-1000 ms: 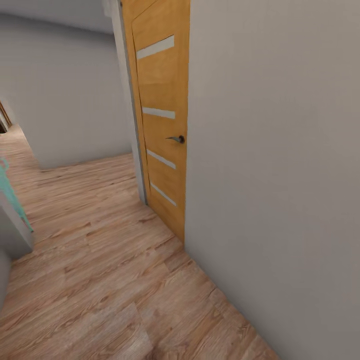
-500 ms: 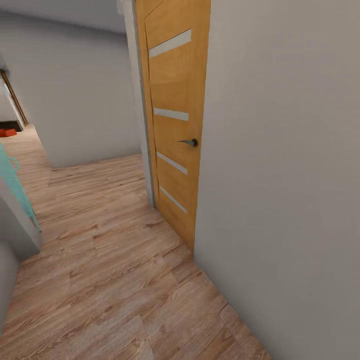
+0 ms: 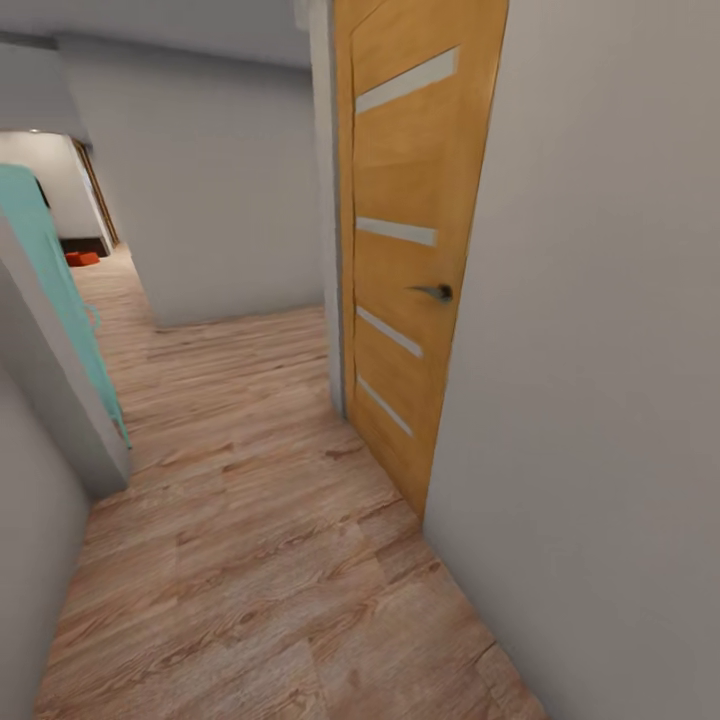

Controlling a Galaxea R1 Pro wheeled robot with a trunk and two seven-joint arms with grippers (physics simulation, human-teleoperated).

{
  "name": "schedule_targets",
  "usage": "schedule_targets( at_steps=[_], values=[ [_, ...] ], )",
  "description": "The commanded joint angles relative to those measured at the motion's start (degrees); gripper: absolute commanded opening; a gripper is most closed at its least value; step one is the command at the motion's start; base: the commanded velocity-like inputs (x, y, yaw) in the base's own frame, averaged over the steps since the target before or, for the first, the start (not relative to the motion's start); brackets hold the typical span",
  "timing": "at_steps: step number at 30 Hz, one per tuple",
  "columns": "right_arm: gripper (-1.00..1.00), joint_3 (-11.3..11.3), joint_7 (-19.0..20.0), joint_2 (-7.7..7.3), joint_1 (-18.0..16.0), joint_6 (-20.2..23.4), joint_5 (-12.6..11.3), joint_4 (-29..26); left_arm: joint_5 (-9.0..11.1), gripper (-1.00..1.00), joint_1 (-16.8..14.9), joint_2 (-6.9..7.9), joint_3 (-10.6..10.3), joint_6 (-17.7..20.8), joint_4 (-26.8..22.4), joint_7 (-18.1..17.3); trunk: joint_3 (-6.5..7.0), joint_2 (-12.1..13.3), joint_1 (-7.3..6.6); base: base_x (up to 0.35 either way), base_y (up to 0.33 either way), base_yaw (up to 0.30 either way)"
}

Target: Move the two storage containers from the living room to the garage. In the garage, place one container on the floor and stack the other container on top of it (either order is fine).

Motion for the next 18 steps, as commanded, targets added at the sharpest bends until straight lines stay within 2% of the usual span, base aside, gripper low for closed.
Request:
schedule_targets(
  at_steps=[1, 6, 18],
  values=[
    [1.0, 0.1, 0.0, -0.02, 0.0, 0.0, -0.1, 0.0, -0.6, 1.0, -0.1, -0.03, 0.4, -0.2, 0.1, 0.2, -0.05, 0.0, 0.02, 0.273, 0.119, 0.197],
    [1.0, 0.0, -0.1, -0.07, 0.0, 0.0, -0.1, 0.0, -0.6, 1.0, 0.0, -0.01, 0.4, -0.2, 0.1, 0.2, -0.05, 0.0, 0.02, 0.295, 0.123, 0.089],
    [1.0, 0.0, -0.1, -0.12, 0.0, 0.0, -0.1, 0.0, -0.6, 1.0, -0.1, -0.08, 0.5, -0.2, 0.1, 0.1, -0.05, 0.0, 0.02, 0.319, 0.103, 0.011]
  ],
)
